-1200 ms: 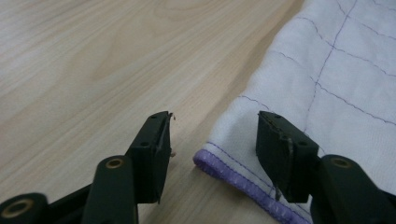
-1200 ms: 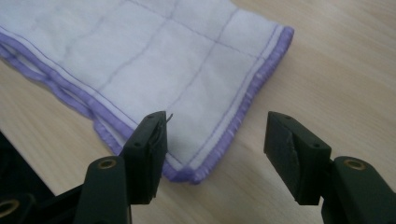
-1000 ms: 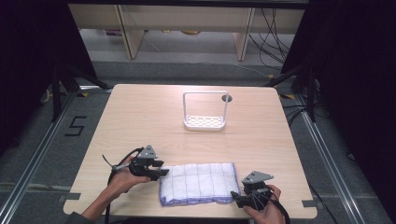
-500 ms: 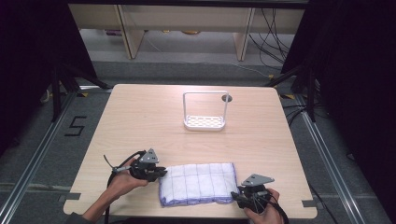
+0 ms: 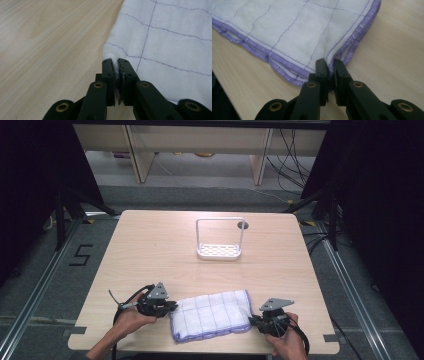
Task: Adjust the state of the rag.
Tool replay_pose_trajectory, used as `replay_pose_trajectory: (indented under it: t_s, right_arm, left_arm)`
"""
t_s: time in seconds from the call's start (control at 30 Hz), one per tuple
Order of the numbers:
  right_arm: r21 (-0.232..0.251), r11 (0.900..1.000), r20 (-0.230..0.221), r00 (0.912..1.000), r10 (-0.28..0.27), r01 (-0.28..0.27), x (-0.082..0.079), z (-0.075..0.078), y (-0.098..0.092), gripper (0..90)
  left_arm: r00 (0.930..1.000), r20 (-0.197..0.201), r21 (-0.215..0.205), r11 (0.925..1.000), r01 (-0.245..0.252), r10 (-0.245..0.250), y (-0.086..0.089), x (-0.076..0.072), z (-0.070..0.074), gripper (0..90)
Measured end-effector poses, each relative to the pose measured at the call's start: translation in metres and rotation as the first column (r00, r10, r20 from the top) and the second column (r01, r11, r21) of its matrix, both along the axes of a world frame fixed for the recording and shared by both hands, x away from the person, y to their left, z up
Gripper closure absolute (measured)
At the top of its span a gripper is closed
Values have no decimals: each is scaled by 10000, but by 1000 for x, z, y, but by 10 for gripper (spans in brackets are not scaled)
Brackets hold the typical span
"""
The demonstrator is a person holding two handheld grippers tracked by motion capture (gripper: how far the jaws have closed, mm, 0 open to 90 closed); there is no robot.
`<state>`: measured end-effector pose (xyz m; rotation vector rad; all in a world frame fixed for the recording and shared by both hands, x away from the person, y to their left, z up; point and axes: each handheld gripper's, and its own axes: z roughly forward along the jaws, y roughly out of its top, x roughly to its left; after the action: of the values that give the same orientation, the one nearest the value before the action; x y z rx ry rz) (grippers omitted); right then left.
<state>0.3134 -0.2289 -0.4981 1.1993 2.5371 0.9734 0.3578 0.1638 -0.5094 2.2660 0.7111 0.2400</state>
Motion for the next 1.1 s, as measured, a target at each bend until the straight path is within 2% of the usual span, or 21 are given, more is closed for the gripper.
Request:
replay_pose_trajectory:
  t_s: [0.03, 0.07, 0.1, 0.2, 0.3, 0.33, 0.47, 0.53, 0.57, 0.63, 0.67, 0.7, 0.73, 0.8, 0.87, 0.9, 0.93, 1.0, 1.03, 1.07, 1.1]
  right_arm:
    - [86, 10000, 81, 10000, 3, -3, 5, -1, 0, 844]
    - [54, 10000, -33, 10000, -24, 24, 11, 1, 1, 845]
    - [-200, 9997, 119, 9998, 168, -166, 17, 1, 1, 846]
    - [-661, 9972, 42, 9994, 343, -339, 32, 8, 6, 848]
    - [-798, 9963, 105, 9994, 332, -322, 50, 16, 10, 849]
    - [-809, 9963, -17, 9996, 274, -274, 54, 20, 11, 849]
    - [-1013, 9938, 382, 9980, 505, -464, 80, 29, 17, 849]
    - [-1090, 9922, 410, 9970, 653, -605, 92, 32, 23, 849]
    - [-1233, 9890, 481, 9949, 882, -817, 99, 34, 25, 849]
    - [-1475, 9850, 581, 9934, 988, -893, 112, 34, 33, 849]
    - [-1691, 9770, 641, 9877, 1427, -1302, 120, 35, 35, 849]
    - [-1771, 9742, 633, 9862, 1529, -1397, 124, 34, 38, 849]
    - [-1688, 9755, 505, 9871, 1518, -1413, 128, 33, 41, 848]
    - [-1960, 9648, 566, 9802, 1898, -1755, 139, 30, 46, 848]
    - [-1971, 9651, 454, 9817, 1849, -1726, 149, 26, 52, 848]
    - [-1939, 9634, 347, 9801, 1953, -1851, 152, 25, 55, 847]
    - [-1925, 9626, 414, 9785, 2022, -1908, 156, 22, 58, 847]
    - [-1969, 9595, 370, 9764, 2129, -2017, 162, 20, 62, 846]
    - [-2055, 9556, 338, 9743, 2226, -2112, 165, 19, 64, 846]
    - [-2059, 9575, 273, 9769, 2120, -2020, 167, 18, 67, 846]
    - [-2121, 9541, 258, 9747, 2219, -2116, 169, 17, 69, 845]
  left_arm:
    - [10000, 55, -44, 10000, 83, -82, 1, -3, 0, 839]
    - [10000, 21, -67, 9999, -77, 77, 1, -6, 0, 839]
    - [9999, 92, -96, 9999, -64, 64, 1, -8, -1, 839]
    - [9996, 140, -111, 9996, -242, 243, 2, -16, -1, 840]
    - [9996, 101, -315, 9992, -254, 257, 1, -25, 0, 841]
    - [9998, 134, -349, 9993, -161, 165, 1, -28, 1, 841]
    - [9996, 138, -797, 9965, -237, 249, -6, -44, 3, 841]
    - [9996, 273, -786, 9969, -35, 56, -10, -50, 4, 841]
    - [9996, 220, -886, 9959, -152, 172, -13, -53, 3, 841]
    - [9992, 313, -774, 9967, 253, -230, -18, -58, 5, 841]
    - [9997, 199, -1080, 9940, 186, -166, -22, -61, 4, 841]
    - [9997, 154, -1337, 9909, 183, -163, -26, -65, 4, 840]
    - [9994, 176, -1228, 9919, 332, -313, -29, -67, 5, 840]
    - [9989, 121, -1290, 9906, 454, -442, -34, -71, 5, 838]
    - [9980, 193, -1288, 9897, 620, -600, -40, -74, 6, 837]
    - [9986, 139, -1429, 9884, 517, -503, -43, -75, 6, 837]
    - [9977, 230, -1339, 9888, 655, -630, -44, -75, 6, 837]
    - [9974, 83, -1399, 9875, 722, -718, -50, -77, 6, 836]
    - [9969, 126, -1237, 9892, 785, -776, -52, -76, 6, 836]
    - [9971, 139, -1371, 9877, 755, -743, -55, -76, 6, 836]
    - [9966, 112, -1382, 9870, 825, -818, -58, -76, 6, 836]
